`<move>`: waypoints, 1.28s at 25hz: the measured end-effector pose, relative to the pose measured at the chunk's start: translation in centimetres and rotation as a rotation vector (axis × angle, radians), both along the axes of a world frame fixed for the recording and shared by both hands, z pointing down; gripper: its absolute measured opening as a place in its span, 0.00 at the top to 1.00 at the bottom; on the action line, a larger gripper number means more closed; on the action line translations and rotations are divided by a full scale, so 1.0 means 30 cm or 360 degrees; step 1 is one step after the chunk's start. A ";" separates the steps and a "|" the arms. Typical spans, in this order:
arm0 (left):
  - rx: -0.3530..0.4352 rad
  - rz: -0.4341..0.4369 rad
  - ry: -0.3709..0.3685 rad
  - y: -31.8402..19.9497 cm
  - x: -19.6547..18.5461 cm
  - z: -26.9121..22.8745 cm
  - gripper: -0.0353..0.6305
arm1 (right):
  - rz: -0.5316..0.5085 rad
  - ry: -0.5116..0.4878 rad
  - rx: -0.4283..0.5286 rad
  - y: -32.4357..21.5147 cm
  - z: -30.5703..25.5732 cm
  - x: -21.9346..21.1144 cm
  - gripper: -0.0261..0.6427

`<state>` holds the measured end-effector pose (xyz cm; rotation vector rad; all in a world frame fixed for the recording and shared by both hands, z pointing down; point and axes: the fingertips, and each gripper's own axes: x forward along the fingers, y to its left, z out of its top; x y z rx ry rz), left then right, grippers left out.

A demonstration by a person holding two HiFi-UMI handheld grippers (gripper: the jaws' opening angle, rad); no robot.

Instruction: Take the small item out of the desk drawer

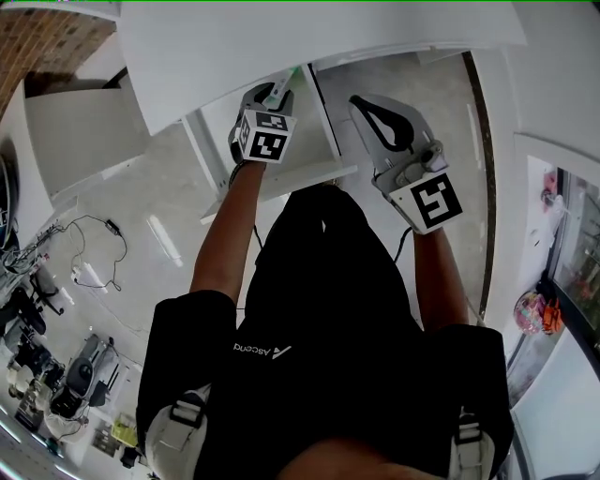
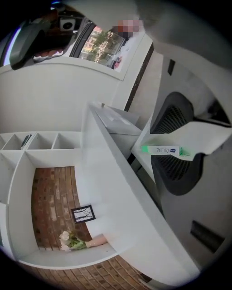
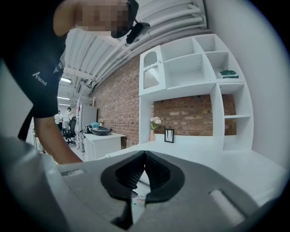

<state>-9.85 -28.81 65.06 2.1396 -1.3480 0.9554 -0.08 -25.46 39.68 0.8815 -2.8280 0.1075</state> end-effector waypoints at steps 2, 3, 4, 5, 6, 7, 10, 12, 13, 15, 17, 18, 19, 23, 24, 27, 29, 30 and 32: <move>-0.0045 0.0003 -0.0028 -0.007 -0.002 0.055 0.71 | 0.0016 0.0005 -0.0012 -0.005 0.016 0.011 0.96; -0.0065 0.0003 -0.0041 -0.010 -0.004 0.081 0.70 | 0.0023 0.0007 -0.0018 -0.007 0.024 0.017 0.96; -0.0083 0.0004 -0.0054 -0.013 -0.005 0.105 0.70 | 0.0031 0.0009 -0.0025 -0.007 0.033 0.024 0.96; -0.0097 0.0004 -0.0067 -0.017 -0.007 0.128 0.69 | 0.0038 0.0013 -0.0035 -0.007 0.043 0.031 0.96; -0.0110 0.0002 -0.0081 -0.022 -0.011 0.149 0.68 | 0.0046 0.0016 -0.0047 -0.008 0.054 0.040 0.96; -0.0122 0.0000 -0.0095 -0.028 -0.015 0.169 0.67 | 0.0055 0.0021 -0.0059 -0.008 0.065 0.048 0.96; -0.0154 -0.0004 -0.0121 -0.048 -0.029 0.219 0.65 | 0.0077 0.0036 -0.0089 -0.010 0.090 0.065 0.96; -0.0172 -0.0004 -0.0130 -0.058 -0.030 0.245 0.65 | 0.0087 0.0048 -0.0104 -0.006 0.106 0.082 0.96; -0.0183 -0.0001 -0.0137 -0.062 -0.028 0.258 0.65 | 0.0093 0.0053 -0.0113 -0.004 0.114 0.093 0.96; -0.0211 0.0009 -0.0152 -0.068 -0.022 0.287 0.65 | 0.0110 0.0062 -0.0130 -0.002 0.129 0.116 0.96; -0.0241 0.0025 -0.0155 -0.070 -0.016 0.311 0.65 | 0.0125 0.0070 -0.0141 -0.004 0.140 0.134 0.96; -0.0253 0.0032 -0.0154 -0.069 -0.014 0.320 0.65 | 0.0130 0.0073 -0.0144 -0.006 0.144 0.141 0.96; -0.0260 0.0036 -0.0154 -0.068 -0.013 0.325 0.66 | 0.0134 0.0075 -0.0145 -0.007 0.148 0.146 0.96; -0.0269 0.0032 -0.0155 -0.063 -0.019 0.336 0.80 | 0.0140 0.0084 -0.0162 -0.004 0.169 0.152 0.96; -0.0270 0.0035 -0.0155 -0.062 -0.020 0.336 0.80 | 0.0140 0.0085 -0.0167 -0.004 0.174 0.152 0.96; -0.0272 0.0051 -0.0148 -0.052 -0.016 0.326 0.81 | 0.0144 0.0078 -0.0176 -0.001 0.178 0.157 0.96; -0.0269 0.0058 -0.0136 -0.033 -0.007 0.304 0.81 | 0.0140 0.0075 -0.0172 0.007 0.176 0.162 0.96; -0.0266 0.0059 -0.0128 -0.022 -0.005 0.289 0.81 | 0.0135 0.0072 -0.0169 0.011 0.174 0.162 0.96; -0.0249 0.0055 -0.0110 0.000 -0.007 0.250 0.81 | 0.0122 0.0059 -0.0162 0.019 0.167 0.156 0.96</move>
